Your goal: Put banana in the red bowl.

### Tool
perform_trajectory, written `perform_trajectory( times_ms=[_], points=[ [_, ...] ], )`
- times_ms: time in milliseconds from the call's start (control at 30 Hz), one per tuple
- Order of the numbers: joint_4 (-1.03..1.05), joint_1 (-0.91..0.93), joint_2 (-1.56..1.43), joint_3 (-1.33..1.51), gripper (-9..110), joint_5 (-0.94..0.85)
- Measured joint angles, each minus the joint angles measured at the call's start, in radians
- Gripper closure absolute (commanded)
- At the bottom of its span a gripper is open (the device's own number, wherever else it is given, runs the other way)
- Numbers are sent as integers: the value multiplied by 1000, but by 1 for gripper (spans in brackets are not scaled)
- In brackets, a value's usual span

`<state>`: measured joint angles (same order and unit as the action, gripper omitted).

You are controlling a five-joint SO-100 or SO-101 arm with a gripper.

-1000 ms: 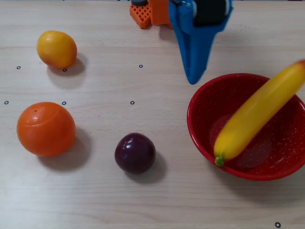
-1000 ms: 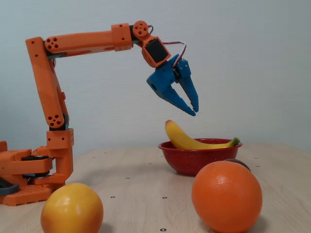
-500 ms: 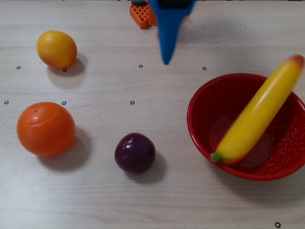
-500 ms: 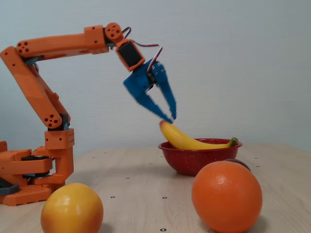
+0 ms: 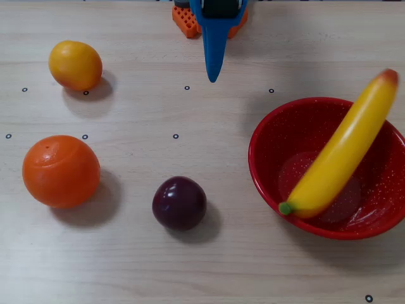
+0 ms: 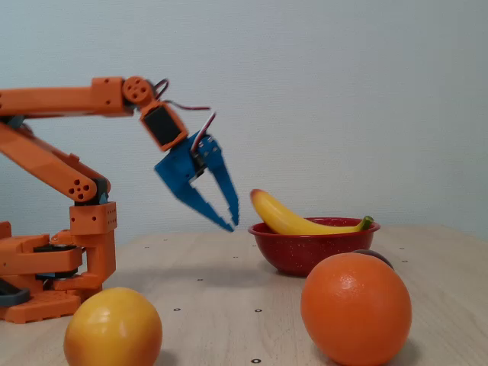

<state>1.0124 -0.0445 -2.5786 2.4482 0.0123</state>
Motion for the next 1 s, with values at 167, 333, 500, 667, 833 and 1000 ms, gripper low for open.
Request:
perform_trajectory(
  times_ms=[167, 333, 500, 667, 833, 1000],
  points=[
    [0, 0, -115, 109, 102, -6],
    [0, 0, -267, 235, 102, -14],
    [0, 0, -405, 379, 102, -14],
    [2, 0, -522, 514, 102, -14],
    [3, 0, -600, 571, 102, -14],
    [57, 0, -626, 575, 102, 32]
  ],
)
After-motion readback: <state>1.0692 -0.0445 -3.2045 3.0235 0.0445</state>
